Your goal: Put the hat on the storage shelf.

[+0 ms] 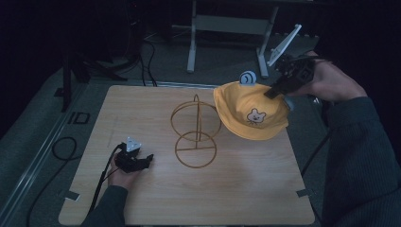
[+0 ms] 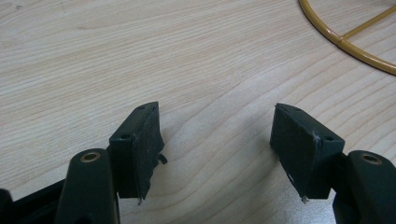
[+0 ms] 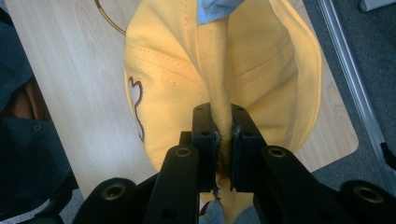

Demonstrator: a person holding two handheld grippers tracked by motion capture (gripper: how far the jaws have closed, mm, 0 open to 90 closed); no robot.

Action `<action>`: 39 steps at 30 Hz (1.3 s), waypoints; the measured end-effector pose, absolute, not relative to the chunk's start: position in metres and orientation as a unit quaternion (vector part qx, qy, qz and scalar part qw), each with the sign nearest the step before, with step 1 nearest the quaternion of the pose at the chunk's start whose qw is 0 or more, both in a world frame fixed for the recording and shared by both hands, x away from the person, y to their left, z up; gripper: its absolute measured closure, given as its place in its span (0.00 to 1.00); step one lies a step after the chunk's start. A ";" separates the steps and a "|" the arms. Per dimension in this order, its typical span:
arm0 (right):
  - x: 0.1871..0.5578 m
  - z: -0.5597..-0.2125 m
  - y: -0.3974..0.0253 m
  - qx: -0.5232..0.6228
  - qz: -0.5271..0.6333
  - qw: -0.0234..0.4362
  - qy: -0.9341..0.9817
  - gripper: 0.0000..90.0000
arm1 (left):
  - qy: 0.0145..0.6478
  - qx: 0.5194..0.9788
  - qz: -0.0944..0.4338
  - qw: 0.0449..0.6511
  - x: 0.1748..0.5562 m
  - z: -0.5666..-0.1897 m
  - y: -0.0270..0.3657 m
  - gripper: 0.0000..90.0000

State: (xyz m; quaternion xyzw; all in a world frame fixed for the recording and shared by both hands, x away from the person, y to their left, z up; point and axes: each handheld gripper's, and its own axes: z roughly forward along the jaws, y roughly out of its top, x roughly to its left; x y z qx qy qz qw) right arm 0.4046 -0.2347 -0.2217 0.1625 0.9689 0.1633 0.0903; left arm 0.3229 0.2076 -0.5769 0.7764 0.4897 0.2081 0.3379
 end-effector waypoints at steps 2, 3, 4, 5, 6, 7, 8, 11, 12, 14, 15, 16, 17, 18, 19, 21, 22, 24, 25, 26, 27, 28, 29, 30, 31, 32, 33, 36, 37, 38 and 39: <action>0.404 -0.221 -0.232 0.161 0.164 0.092 0.969 0.92 | 0.490 0.776 0.208 0.338 0.323 -0.577 0.208 0.38; 0.404 -0.221 -0.231 0.161 0.165 0.093 0.969 0.92 | 0.490 0.776 0.208 0.338 0.323 -0.577 0.208 0.38; 0.404 -0.221 -0.230 0.157 0.167 0.094 0.969 0.92 | 0.490 0.776 0.208 0.338 0.323 -0.577 0.208 0.38; 0.403 -0.221 -0.228 0.155 0.168 0.095 0.969 0.92 | 0.490 0.776 0.208 0.338 0.323 -0.577 0.208 0.38; 0.403 -0.221 -0.227 0.156 0.170 0.095 0.968 0.92 | 0.490 0.776 0.208 0.338 0.323 -0.577 0.208 0.38; 0.403 -0.221 -0.225 0.152 0.172 0.095 0.969 0.92 | 0.490 0.776 0.208 0.338 0.323 -0.577 0.208 0.38; 0.403 -0.221 -0.224 0.152 0.173 0.095 0.968 0.92 | 0.490 0.776 0.208 0.338 0.323 -0.577 0.208 0.38; 0.404 -0.220 -0.219 0.148 0.176 0.097 0.968 0.92 | 0.489 0.777 0.208 0.338 0.323 -0.577 0.208 0.38; 0.404 -0.219 -0.218 0.146 0.180 0.098 0.968 0.92 | 0.489 0.777 0.208 0.338 0.323 -0.577 0.208 0.38; 0.404 -0.218 -0.216 0.143 0.186 0.096 0.967 0.92 | 0.489 0.777 0.208 0.338 0.323 -0.577 0.208 0.38; 0.404 -0.217 -0.214 0.142 0.187 0.095 0.967 0.92 | 0.489 0.777 0.208 0.338 0.323 -0.577 0.208 0.38; 0.404 -0.217 -0.213 0.141 0.186 0.096 0.968 0.92 | 0.489 0.777 0.208 0.337 0.323 -0.577 0.208 0.38; 0.404 -0.217 -0.212 0.140 0.186 0.096 0.968 0.92 | 0.489 0.777 0.208 0.338 0.323 -0.577 0.208 0.38; 0.404 -0.217 -0.210 0.140 0.185 0.095 0.968 0.92 | 0.489 0.777 0.208 0.338 0.323 -0.577 0.208 0.38; 0.404 -0.216 -0.209 0.139 0.185 0.096 0.968 0.92 | 0.489 0.777 0.208 0.337 0.323 -0.577 0.208 0.38; 0.403 -0.216 -0.207 0.135 0.188 0.094 0.968 0.92 | 0.489 0.777 0.208 0.338 0.323 -0.577 0.208 0.38; 0.403 -0.217 -0.206 0.134 0.189 0.093 0.968 0.92 | 0.489 0.777 0.208 0.338 0.323 -0.577 0.208 0.38; 0.403 -0.217 -0.203 0.132 0.189 0.094 0.968 0.92 | 0.489 0.777 0.208 0.338 0.323 -0.577 0.208 0.38; 0.403 -0.216 -0.202 0.131 0.190 0.094 0.968 0.92 | 0.489 0.777 0.208 0.338 0.323 -0.577 0.208 0.38; 0.403 -0.216 -0.201 0.129 0.191 0.095 0.968 0.92 | 0.489 0.777 0.208 0.338 0.323 -0.577 0.208 0.38; 0.403 -0.215 -0.199 0.127 0.194 0.095 0.968 0.92 | 0.489 0.777 0.208 0.338 0.323 -0.577 0.208 0.38; 0.403 -0.215 -0.197 0.125 0.195 0.095 0.968 0.92 | 0.489 0.777 0.208 0.338 0.323 -0.577 0.208 0.38; 0.403 -0.214 -0.195 0.122 0.198 0.095 0.968 0.92 | 0.489 0.777 0.208 0.338 0.323 -0.577 0.208 0.38; 0.402 -0.214 -0.193 0.119 0.201 0.095 0.968 0.92 | 0.489 0.777 0.208 0.338 0.323 -0.577 0.208 0.38; 0.402 -0.213 -0.191 0.117 0.203 0.094 0.968 0.92 | 0.489 0.776 0.208 0.338 0.323 -0.577 0.208 0.38; 0.402 -0.213 -0.189 0.115 0.203 0.094 0.968 0.92 | 0.489 0.776 0.209 0.338 0.323 -0.577 0.208 0.38; 0.402 -0.213 -0.186 0.114 0.202 0.094 0.968 0.92 | 0.490 0.776 0.208 0.338 0.323 -0.577 0.208 0.38; 0.402 -0.213 -0.179 0.109 0.201 0.096 0.969 0.92 | 0.490 0.777 0.208 0.338 0.323 -0.577 0.208 0.38; 0.402 -0.213 -0.177 0.105 0.202 0.097 0.969 0.92 | 0.490 0.776 0.208 0.338 0.323 -0.577 0.208 0.38; 0.402 -0.214 -0.176 0.105 0.203 0.096 0.969 0.92 | 0.490 0.776 0.208 0.338 0.323 -0.577 0.208 0.38; 0.403 -0.214 -0.174 0.102 0.203 0.096 0.969 0.92 | 0.490 0.776 0.208 0.338 0.323 -0.577 0.208 0.38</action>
